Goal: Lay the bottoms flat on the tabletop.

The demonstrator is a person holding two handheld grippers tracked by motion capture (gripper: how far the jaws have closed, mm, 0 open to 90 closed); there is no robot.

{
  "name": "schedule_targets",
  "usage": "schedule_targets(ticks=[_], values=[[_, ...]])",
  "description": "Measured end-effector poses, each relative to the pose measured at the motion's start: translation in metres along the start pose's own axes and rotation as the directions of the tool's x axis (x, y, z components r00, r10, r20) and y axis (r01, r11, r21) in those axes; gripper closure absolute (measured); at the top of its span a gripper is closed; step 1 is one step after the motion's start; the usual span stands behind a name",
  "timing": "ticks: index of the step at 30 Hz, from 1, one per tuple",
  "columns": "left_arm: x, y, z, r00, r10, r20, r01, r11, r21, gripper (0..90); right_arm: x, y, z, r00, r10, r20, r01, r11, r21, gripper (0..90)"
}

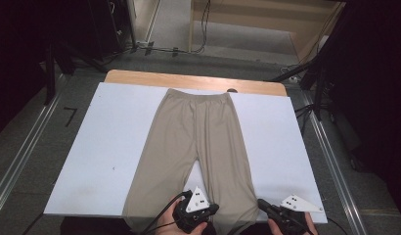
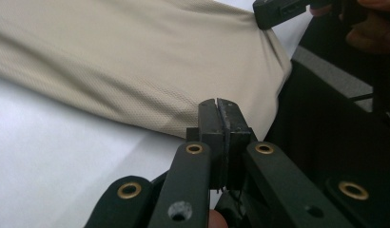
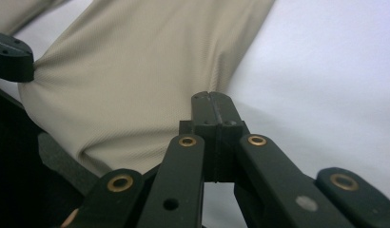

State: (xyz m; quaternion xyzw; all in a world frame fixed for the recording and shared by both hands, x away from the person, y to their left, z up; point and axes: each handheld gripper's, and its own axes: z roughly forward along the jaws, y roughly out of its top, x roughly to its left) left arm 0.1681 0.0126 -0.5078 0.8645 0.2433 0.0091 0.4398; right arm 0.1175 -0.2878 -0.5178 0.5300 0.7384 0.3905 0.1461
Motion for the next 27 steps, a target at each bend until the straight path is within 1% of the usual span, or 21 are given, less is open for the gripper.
schedule_targets(ticks=[2,4,6,7,9,11,13,15,16,18,19,20,21,22,23,24,25,26,27], values=[[0.002,-0.001,0.003,0.9996,-0.017,0.023,0.017,0.9998,0.010,90.0,-0.004,0.000,-0.004,0.9999,0.009,0.009,-0.009,1.000,-0.008,88.4],[0.002,-0.003,0.008,0.9993,-0.027,0.026,0.026,0.9994,0.024,90.0,-0.008,-0.001,-0.004,0.9997,0.012,0.022,-0.012,1.000,0.000,88.4],[0.003,-0.004,0.011,0.9988,-0.033,0.037,0.032,0.9992,0.024,90.0,-0.011,-0.003,-0.004,0.9994,0.023,0.027,-0.023,1.000,0.005,88.5],[0.003,-0.004,0.011,0.9988,-0.034,0.034,0.033,0.9993,0.019,90.0,-0.013,-0.003,-0.004,0.9992,0.020,0.035,-0.020,1.000,0.005,88.4],[0.004,-0.002,0.009,0.9983,-0.037,0.046,0.036,0.9993,0.009,90.0,-0.014,-0.002,-0.006,0.9989,0.028,0.038,-0.027,1.000,-0.010,88.5],[0.005,-0.001,0.006,0.9979,-0.033,0.055,0.033,0.9994,0.005,89.4,-0.015,-0.001,-0.008,0.9986,0.024,0.047,-0.023,1.000,-0.021,88.5],[0.006,0.000,0.000,0.9975,-0.026,0.065,0.027,0.9996,-0.009,84.9,-0.017,0.000,-0.009,0.9984,0.025,0.050,-0.024,0.999,-0.024,88.5],[0.009,0.000,-0.011,0.9982,-0.029,0.052,0.030,0.9994,-0.019,76.5,-0.019,-0.001,-0.008,0.9977,0.034,0.059,-0.033,0.999,-0.016,88.5],[0.012,-0.001,-0.018,0.9983,-0.033,0.048,0.034,0.9992,-0.023,73.8,-0.021,-0.002,-0.008,0.9973,0.041,0.061,-0.040,0.999,-0.008,88.4],[0.019,-0.006,-0.035,0.9991,-0.036,0.023,0.037,0.9986,-0.037,66.1,-0.025,-0.004,-0.007,0.9959,0.047,0.077,-0.047,0.999,-0.001,88.2],[0.024,-0.009,-0.046,0.9989,-0.047,0.004,0.047,0.9979,-0.045,63.4,-0.026,-0.004,-0.007,0.9925,0.050,0.112,-0.050,0.999,-0.001,88.0],[0.031,-0.015,-0.056,0.9978,-0.065,-0.009,0.065,0.9964,-0.055,62.6,-0.028,-0.005,-0.009,0.9885,0.047,0.143,-0.048,0.999,0.002,87.1],[0.037,-0.020,-0.066,0.9960,-0.086,-0.024,0.084,0.9945,-0.062,62.5,-0.030,-0.005,-0.010,0.9864,0.053,0.156,-0.053,0.999,0.000,78.6],[0.043,-0.026,-0.076,0.9935,-0.106,-0.044,0.103,0.9926,-0.064,62.5,-0.031,-0.004,-0.012,0.9848,0.062,0.162,-0.062,0.998,-0.007,74.4],[0.049,-0.032,-0.084,0.9902,-0.127,-0.057,0.123,0.9901,-0.066,62.6,-0.030,-0.003,-0.014,0.9847,0.061,0.163,-0.059,0.998,-0.021,73.4],[0.052,-0.038,-0.091,0.9871,-0.147,-0.063,0.143,0.9874,-0.068,62.7,-0.026,-0.001,-0.017,0.9876,0.046,0.150,-0.041,0.999,-0.035,73.5],[0.054,-0.043,-0.096,0.9855,-0.156,-0.067,0.151,0.9862,-0.066,63.3,-0.020,0.001,-0.018,0.9910,0.024,0.132,-0.018,0.999,-0.049,73.4],[0.054,-0.047,-0.099,0.9845,-0.155,-0.082,0.151,0.9868,-0.059,63.6,-0.012,0.003,-0.018,0.9943,0.001,0.107,0.005,0.998,-0.056,73.4],[0.053,-0.050,-0.100,0.9842,-0.154,-0.086,0.150,0.9872,-0.052,63.7,0.000,0.006,-0.016,0.9968,-0.031,0.073,0.035,0.998,-0.061,73.5]])
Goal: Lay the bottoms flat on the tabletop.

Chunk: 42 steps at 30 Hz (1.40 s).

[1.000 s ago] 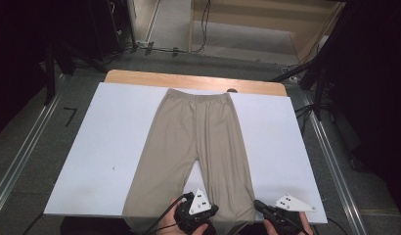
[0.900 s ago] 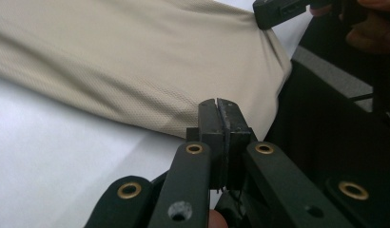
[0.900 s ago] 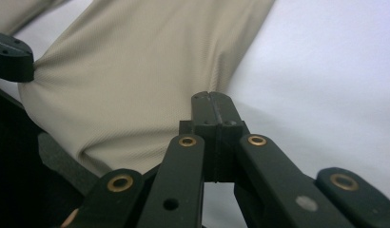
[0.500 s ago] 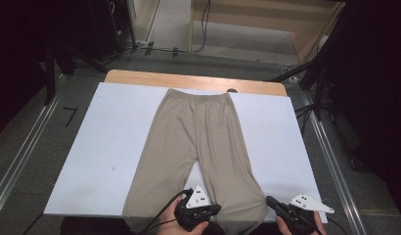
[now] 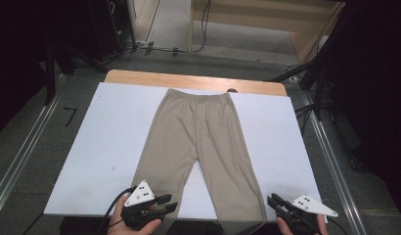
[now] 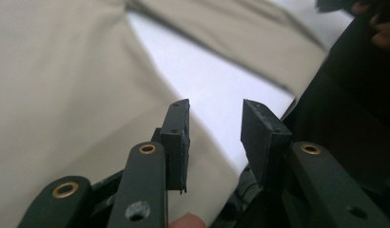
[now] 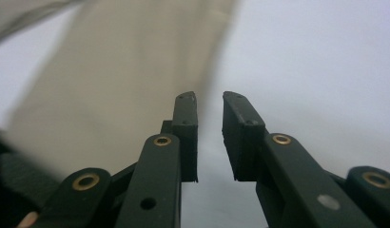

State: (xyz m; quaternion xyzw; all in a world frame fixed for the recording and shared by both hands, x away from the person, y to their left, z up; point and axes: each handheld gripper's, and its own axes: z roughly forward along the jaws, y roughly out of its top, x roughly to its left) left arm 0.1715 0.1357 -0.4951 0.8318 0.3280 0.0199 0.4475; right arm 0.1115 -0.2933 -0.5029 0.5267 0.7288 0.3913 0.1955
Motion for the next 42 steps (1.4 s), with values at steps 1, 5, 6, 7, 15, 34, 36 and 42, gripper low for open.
schedule_targets(ticks=[1,5,6,7,15,34,36,42], values=[[-0.001,-0.003,0.000,1.0000,-0.006,-0.006,0.006,1.0000,0.006,63.8,0.008,0.002,0.002,0.9996,-0.014,-0.023,0.014,1.000,-0.003,73.5],[-0.010,-0.011,0.010,0.9999,0.009,-0.013,-0.009,0.9988,0.047,64.9,0.053,0.006,0.021,0.9850,-0.068,-0.159,0.070,0.997,0.009,72.6],[-0.013,-0.011,0.012,0.9996,0.021,-0.021,-0.020,0.9985,0.052,63.9,0.064,0.006,0.027,0.9785,-0.080,-0.191,0.084,0.996,0.018,71.3],[-0.017,-0.011,0.015,0.9985,0.042,-0.036,-0.040,0.9972,0.063,62.0,0.074,0.006,0.033,0.9734,-0.099,-0.207,0.106,0.994,0.027,69.8],[-0.023,-0.011,0.025,0.9896,0.092,-0.110,-0.084,0.9932,0.081,73.7,0.107,0.000,0.059,0.9665,-0.164,-0.197,0.179,0.982,0.061,65.8],[-0.025,0.002,0.024,0.9970,0.077,-0.012,-0.077,0.9969,0.016,63.4,0.092,0.008,0.043,0.9636,-0.173,-0.204,0.176,0.984,-0.002,55.1],[-0.028,0.008,0.029,0.9960,0.090,-0.001,-0.090,0.9959,0.012,67.3,0.070,0.012,0.035,0.9768,-0.139,-0.163,0.139,0.990,-0.011,60.1],[-0.048,0.024,0.059,0.9873,0.147,0.060,-0.150,0.9880,0.040,81.7,0.009,0.012,0.024,0.9991,-0.039,-0.017,0.040,0.999,0.009,74.9]])
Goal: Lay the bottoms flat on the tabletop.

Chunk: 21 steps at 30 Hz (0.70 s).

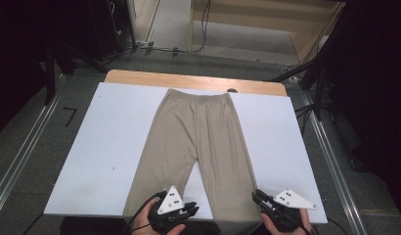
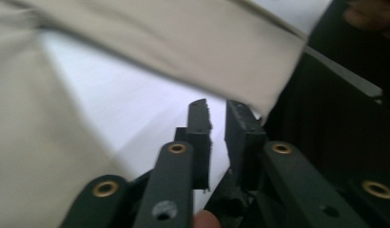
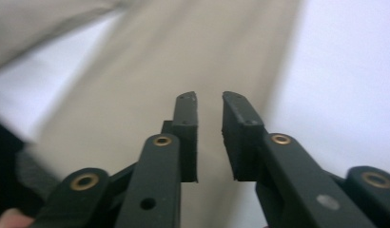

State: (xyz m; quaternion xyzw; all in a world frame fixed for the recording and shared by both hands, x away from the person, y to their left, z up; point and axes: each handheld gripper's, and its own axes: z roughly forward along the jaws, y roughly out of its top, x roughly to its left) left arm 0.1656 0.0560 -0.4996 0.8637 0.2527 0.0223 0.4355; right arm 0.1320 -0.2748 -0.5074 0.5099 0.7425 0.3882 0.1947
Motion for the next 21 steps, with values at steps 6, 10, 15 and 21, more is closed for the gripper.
schedule_targets(ticks=[6,10,15,21], values=[[-0.014,0.018,0.049,0.9971,-0.002,0.076,0.000,0.9993,0.036,86.6,-0.010,-0.006,0.018,0.9991,0.013,-0.040,-0.011,0.998,0.061,82.9],[-0.023,0.021,0.069,0.9969,-0.001,0.079,-0.005,0.9978,0.066,89.3,-0.008,-0.010,0.015,0.9992,-0.035,-0.020,0.037,0.996,0.079,85.4],[-0.022,0.020,0.070,0.9965,-0.008,0.084,0.003,0.9980,0.063,90.0,-0.018,-0.019,-0.005,0.9994,-0.009,0.032,0.007,0.997,0.074,83.2],[-0.023,0.020,0.070,0.9971,-0.007,0.075,0.002,0.9978,0.066,90.0,0.008,-0.023,-0.019,0.9976,-0.028,-0.064,0.032,0.998,0.062,78.0]])
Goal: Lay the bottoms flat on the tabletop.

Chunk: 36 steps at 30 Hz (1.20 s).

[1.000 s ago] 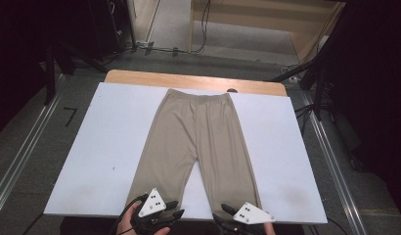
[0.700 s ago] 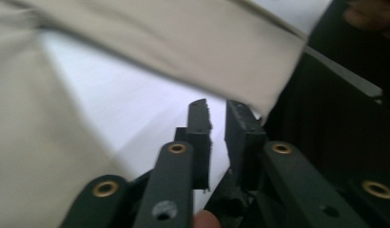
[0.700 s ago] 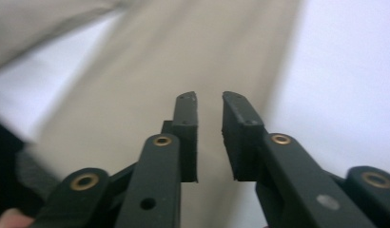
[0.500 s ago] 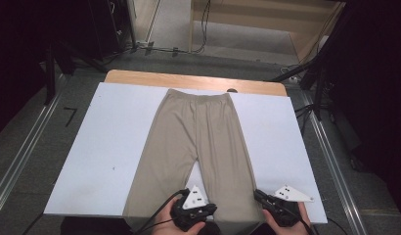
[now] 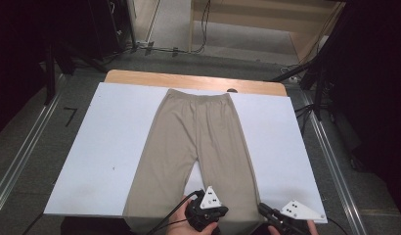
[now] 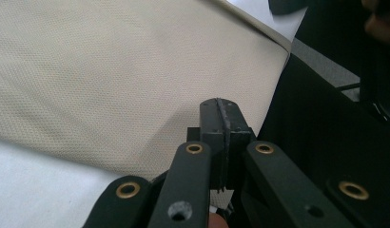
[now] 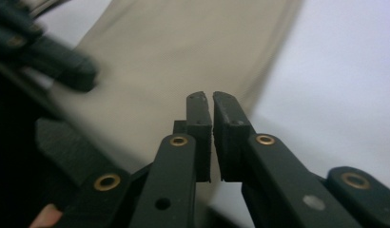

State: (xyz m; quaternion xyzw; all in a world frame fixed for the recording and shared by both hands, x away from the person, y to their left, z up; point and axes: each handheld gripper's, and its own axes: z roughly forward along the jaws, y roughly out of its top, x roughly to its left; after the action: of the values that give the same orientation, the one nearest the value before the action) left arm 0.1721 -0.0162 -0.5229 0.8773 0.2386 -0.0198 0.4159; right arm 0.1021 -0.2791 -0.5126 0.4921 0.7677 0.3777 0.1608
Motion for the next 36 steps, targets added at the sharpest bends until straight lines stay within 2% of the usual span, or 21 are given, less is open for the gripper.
schedule_targets(ticks=[1,2,3,5,7,9,11,15,19,24,26,27,29,31,33,34,36], values=[[0.000,0.000,0.000,1.0000,0.001,0.000,-0.001,1.0000,0.000,90.0,0.004,-0.003,0.002,0.9995,-0.004,0.032,0.003,1.000,0.017,72.0],[-0.001,0.000,0.000,1.0000,0.003,-0.002,-0.003,1.0000,0.001,90.0,0.006,-0.006,0.005,0.9976,-0.017,0.067,0.015,0.999,0.035,70.9],[0.000,0.000,0.000,1.0000,0.004,-0.002,-0.004,1.0000,0.002,90.0,0.008,-0.009,0.006,0.9965,-0.016,0.083,0.012,0.999,0.048,70.5],[0.000,0.000,0.000,1.0000,0.001,0.001,-0.001,1.0000,0.000,90.0,0.008,-0.013,0.005,0.9956,-0.009,0.093,0.005,0.999,0.040,71.1],[0.000,0.000,0.000,1.0000,0.000,0.004,0.000,1.0000,-0.003,90.0,0.007,-0.015,0.002,0.9906,-0.022,0.135,0.015,0.999,0.051,76.5],[0.001,0.000,0.000,1.0000,0.001,0.009,-0.001,1.0000,-0.001,90.0,0.002,-0.016,0.001,0.9947,-0.001,0.102,-0.003,0.999,0.046,82.4],[0.002,0.000,0.000,0.9999,0.000,0.013,0.000,1.0000,-0.001,90.0,-0.001,-0.016,0.000,0.9959,0.007,0.090,-0.011,0.999,0.046,86.5],[0.003,0.000,0.000,0.9998,0.000,0.018,0.000,1.0000,0.001,90.0,-0.010,-0.018,-0.002,0.9972,0.067,0.033,-0.068,0.997,0.033,87.8],[0.002,0.000,0.000,0.9998,0.006,0.017,-0.006,1.0000,0.002,90.0,-0.016,-0.017,-0.008,0.9969,0.074,-0.027,-0.074,0.997,-0.002,87.9],[0.003,0.001,0.000,0.9998,0.011,0.019,-0.011,0.9999,0.008,90.0,-0.023,-0.022,-0.007,0.9980,0.044,0.045,-0.045,0.999,0.027,87.5],[0.003,0.001,0.000,0.9997,0.012,0.020,-0.012,0.9999,0.008,90.0,-0.024,-0.023,-0.006,0.9981,0.044,0.042,-0.046,0.999,0.024,86.1],[0.003,0.001,0.000,0.9997,0.012,0.021,-0.012,0.9999,0.007,90.0,-0.023,-0.022,-0.007,0.9977,0.039,0.056,-0.040,0.999,0.026,82.3],[0.004,0.001,-0.001,0.9996,0.006,0.027,-0.006,0.9999,0.008,90.0,-0.021,-0.022,-0.008,0.9952,0.033,0.092,-0.036,0.999,0.029,77.5],[0.004,0.000,-0.001,0.9993,0.003,0.037,-0.003,1.0000,0.002,89.0,-0.020,-0.022,-0.009,0.9939,0.027,0.107,-0.031,0.999,0.037,76.7],[0.003,0.000,-0.002,0.9994,0.010,0.032,-0.010,0.9999,0.005,86.5,-0.020,-0.023,-0.012,0.9880,0.021,0.153,-0.029,0.998,0.050,77.9],[0.002,0.000,-0.002,0.9994,0.016,0.030,-0.016,0.9999,0.001,85.1,-0.022,-0.024,-0.013,0.9892,0.032,0.143,-0.039,0.998,0.046,79.0],[0.001,-0.001,-0.004,0.9995,0.021,0.022,-0.021,0.9998,0.001,83.3,-0.025,-0.026,-0.018,0.9938,0.072,0.084,-0.073,0.997,0.016,80.9]])
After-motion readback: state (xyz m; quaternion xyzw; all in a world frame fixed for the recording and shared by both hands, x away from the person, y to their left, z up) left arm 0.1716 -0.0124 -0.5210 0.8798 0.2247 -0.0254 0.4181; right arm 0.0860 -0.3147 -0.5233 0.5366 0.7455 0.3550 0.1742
